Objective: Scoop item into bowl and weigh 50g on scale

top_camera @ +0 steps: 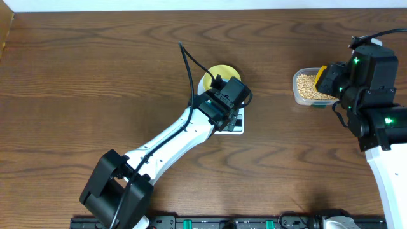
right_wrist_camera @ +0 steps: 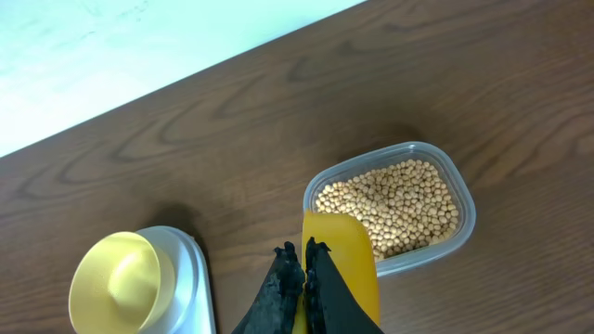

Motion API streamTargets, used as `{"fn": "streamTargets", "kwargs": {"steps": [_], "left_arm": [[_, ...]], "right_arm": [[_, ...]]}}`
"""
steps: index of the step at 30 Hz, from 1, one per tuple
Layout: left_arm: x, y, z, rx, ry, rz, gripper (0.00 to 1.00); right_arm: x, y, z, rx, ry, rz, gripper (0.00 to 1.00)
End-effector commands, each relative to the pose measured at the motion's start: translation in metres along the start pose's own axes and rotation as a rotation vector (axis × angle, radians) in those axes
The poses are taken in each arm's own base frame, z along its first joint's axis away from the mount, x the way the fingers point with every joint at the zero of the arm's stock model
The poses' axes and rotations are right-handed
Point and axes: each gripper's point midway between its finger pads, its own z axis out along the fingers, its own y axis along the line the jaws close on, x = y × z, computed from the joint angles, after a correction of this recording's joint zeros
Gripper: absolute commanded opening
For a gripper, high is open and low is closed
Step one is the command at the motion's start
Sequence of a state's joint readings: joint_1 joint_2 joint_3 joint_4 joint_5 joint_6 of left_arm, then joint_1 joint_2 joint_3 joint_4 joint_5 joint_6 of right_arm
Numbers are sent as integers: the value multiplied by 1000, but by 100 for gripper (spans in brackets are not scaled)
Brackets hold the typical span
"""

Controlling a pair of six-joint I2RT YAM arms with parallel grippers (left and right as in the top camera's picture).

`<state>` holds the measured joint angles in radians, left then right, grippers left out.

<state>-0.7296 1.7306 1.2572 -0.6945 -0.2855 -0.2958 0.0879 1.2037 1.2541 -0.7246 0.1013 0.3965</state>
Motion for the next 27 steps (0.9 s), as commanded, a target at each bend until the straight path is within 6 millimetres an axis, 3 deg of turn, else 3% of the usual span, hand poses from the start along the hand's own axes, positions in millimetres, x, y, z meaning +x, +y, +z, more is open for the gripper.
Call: {"fn": "streamTargets", "kwargs": {"steps": [1, 9, 17, 27], "left_arm": [[3, -3, 6, 4, 14, -12, 98], [23, -1, 21, -8, 41, -57, 98], [23, -2, 24, -5, 32, -60, 98], [31, -6, 43, -4, 22, -55, 98]], "right_arm": [[-8, 1, -5, -5, -16, -4, 1], [-6, 1, -5, -5, -8, -4, 1], [-6, 1, -5, -5, -7, -5, 1], [-5, 0, -5, -4, -4, -5, 1]]}}
